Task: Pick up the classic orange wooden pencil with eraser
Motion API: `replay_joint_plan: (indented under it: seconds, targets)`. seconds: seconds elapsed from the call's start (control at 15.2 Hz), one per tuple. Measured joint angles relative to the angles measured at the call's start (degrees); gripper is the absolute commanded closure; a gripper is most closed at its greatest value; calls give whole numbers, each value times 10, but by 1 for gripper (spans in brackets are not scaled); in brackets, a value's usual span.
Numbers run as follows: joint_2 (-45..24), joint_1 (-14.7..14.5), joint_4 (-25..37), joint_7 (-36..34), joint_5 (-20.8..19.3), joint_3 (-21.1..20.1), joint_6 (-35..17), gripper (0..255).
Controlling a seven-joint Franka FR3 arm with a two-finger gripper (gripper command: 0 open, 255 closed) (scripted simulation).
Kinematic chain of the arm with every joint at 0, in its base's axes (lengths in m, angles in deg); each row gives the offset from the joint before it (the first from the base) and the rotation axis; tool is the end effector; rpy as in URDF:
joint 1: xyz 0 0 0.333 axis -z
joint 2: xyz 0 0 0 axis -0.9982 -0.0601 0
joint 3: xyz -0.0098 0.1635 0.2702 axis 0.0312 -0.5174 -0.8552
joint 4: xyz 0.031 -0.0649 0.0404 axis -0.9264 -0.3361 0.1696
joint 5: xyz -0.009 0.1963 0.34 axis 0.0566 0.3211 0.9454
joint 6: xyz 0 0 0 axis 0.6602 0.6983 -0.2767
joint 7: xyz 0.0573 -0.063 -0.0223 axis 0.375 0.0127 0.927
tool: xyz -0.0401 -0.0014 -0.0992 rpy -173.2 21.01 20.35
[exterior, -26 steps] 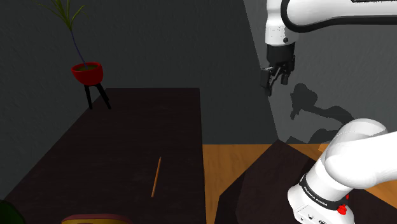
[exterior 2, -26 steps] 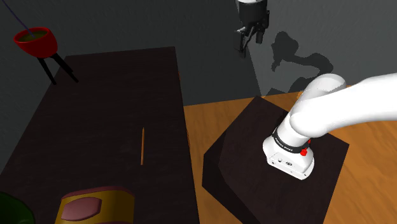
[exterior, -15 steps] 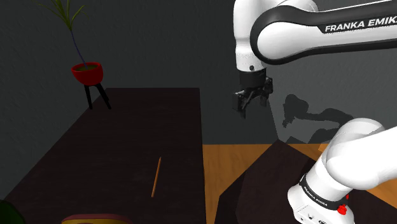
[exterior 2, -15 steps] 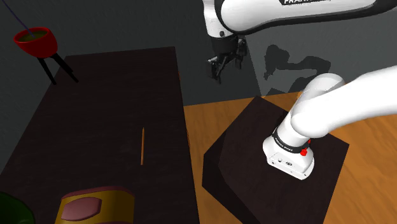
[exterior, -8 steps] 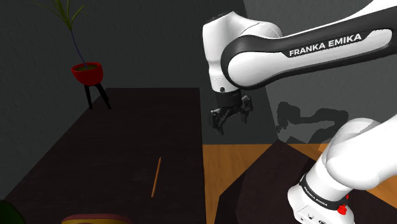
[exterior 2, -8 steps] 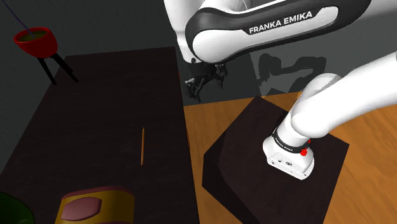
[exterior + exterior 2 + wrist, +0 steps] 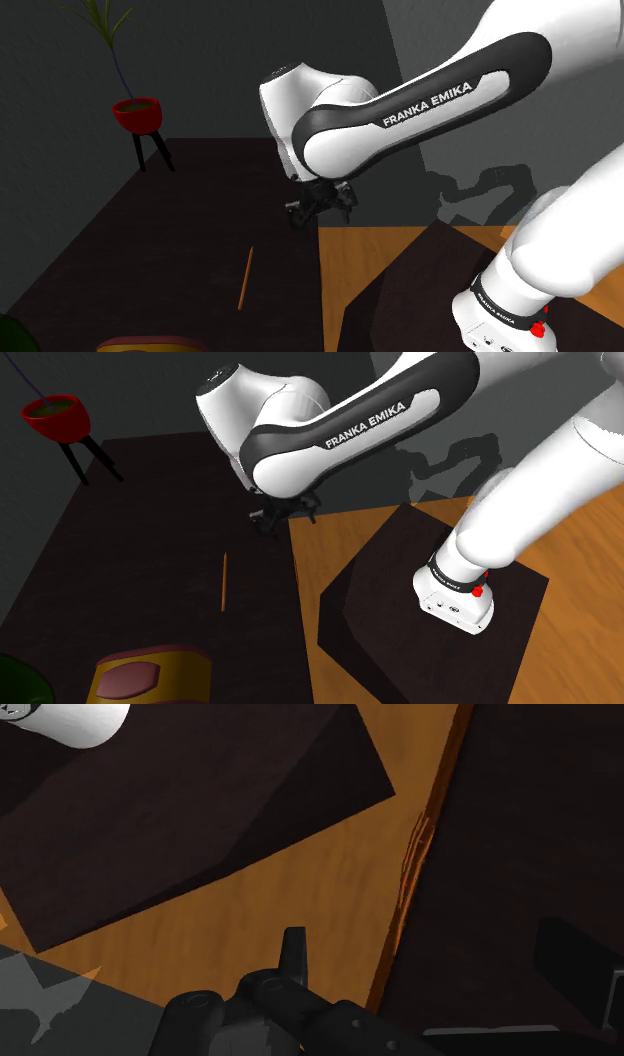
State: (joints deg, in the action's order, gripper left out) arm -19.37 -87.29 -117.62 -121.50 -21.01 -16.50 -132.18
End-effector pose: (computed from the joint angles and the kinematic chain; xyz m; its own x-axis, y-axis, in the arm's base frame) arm 0.3615 0.2801 0.4022 0.9007 -0.4208 -0.1084 -0.3892 -0.8922 0.2292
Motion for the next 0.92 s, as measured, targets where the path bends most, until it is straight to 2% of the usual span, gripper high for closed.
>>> replay_joint_plan:
  seconds: [0.2, 0.46, 0.66, 0.92]
  targets:
    - [-80, 1, 39, -74, -34, -27, -26, 0]
    - [-192, -17, 106, -176, -95, -44, -42, 0]
    - [-283, -47, 171, -244, -146, -34, -45, 0]
    - [-387, -98, 260, -315, -194, -10, -39, 0]
